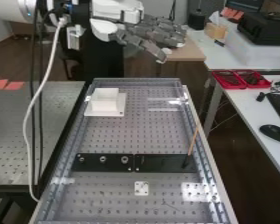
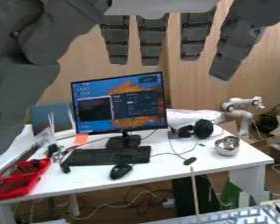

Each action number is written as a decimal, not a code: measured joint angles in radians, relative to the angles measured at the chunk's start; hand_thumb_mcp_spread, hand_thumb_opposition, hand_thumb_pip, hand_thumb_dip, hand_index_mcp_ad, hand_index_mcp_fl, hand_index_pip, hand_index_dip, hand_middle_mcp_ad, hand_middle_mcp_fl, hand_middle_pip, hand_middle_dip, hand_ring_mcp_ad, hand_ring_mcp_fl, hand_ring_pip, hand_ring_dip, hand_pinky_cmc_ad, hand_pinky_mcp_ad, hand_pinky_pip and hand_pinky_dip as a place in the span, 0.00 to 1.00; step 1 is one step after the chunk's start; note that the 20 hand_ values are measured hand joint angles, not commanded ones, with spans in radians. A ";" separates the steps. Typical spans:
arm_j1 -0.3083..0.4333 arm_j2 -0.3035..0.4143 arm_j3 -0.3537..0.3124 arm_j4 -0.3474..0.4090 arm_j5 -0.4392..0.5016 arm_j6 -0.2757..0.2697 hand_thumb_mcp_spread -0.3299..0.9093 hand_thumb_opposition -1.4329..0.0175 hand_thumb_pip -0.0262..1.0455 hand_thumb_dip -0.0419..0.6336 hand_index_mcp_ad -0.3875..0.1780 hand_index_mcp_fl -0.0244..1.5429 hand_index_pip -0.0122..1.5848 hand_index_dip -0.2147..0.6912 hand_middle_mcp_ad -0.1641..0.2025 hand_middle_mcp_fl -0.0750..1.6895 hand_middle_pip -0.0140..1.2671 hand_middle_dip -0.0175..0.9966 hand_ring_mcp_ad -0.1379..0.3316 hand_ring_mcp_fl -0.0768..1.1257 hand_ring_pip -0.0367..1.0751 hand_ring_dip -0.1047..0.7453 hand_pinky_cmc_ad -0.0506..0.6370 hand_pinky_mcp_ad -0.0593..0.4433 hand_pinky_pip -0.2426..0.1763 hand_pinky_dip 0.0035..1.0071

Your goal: Grab the drill bit and place it in the clear container

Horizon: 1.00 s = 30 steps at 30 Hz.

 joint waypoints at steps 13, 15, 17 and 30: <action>-0.001 0.003 0.009 0.002 -0.007 -0.017 0.46 0.52 0.27 0.11 0.57 0.06 0.06 0.41 0.59 0.04 0.12 0.13 0.74 0.07 0.11 0.02 0.77 0.74 0.25 0.32; -0.002 0.004 0.010 0.003 -0.007 -0.022 0.46 0.52 0.27 0.11 0.57 0.06 0.06 0.40 0.60 0.04 0.12 0.13 0.74 0.07 0.11 0.02 0.77 0.74 0.25 0.32; -0.003 0.005 0.010 0.004 -0.001 -0.021 0.46 0.52 0.27 0.11 0.58 0.06 0.06 0.39 0.60 0.04 0.12 0.13 0.74 0.07 0.11 0.02 0.77 0.74 0.25 0.32; -0.002 0.007 0.007 0.003 0.033 -0.012 0.46 0.52 0.27 0.11 0.59 0.06 0.06 0.38 0.64 0.04 0.11 0.12 0.73 0.07 0.11 0.02 0.76 0.73 0.24 0.33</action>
